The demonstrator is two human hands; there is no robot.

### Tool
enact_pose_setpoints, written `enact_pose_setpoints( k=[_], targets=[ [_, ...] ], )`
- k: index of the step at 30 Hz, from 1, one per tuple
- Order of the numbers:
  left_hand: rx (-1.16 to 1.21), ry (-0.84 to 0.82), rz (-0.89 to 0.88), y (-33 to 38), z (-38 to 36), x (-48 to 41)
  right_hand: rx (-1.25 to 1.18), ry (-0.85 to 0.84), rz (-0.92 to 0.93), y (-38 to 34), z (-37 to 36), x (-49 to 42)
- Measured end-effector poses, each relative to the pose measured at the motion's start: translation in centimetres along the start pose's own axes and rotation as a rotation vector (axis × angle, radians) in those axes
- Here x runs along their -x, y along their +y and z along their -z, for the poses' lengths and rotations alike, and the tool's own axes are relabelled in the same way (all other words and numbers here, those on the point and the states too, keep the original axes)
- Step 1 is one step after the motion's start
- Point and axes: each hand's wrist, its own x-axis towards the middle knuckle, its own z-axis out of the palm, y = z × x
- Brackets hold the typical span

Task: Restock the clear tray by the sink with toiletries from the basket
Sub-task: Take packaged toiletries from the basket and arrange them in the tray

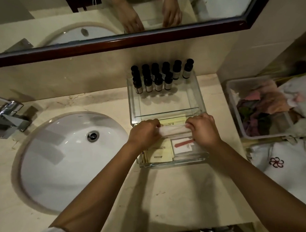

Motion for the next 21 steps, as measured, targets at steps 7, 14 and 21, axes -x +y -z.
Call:
enact_pose_setpoints(
  k=[7, 14, 21],
  targets=[
    [-0.132, 0.163, -0.101, -1.3, -1.7, 0.5, -0.034, -0.120, -0.002, -0.2, -1.8, -1.6],
    [-0.234, 0.223, -0.068, -1.5, -2.7, 0.8, 0.084, 0.063, 0.021, 0.0, -3.4, -0.4],
    [-0.210, 0.035, 0.004, -1.5, -2.6, 0.5, 0.082, 0.097, 0.190, 1.7, -5.2, 1.7]
  ],
)
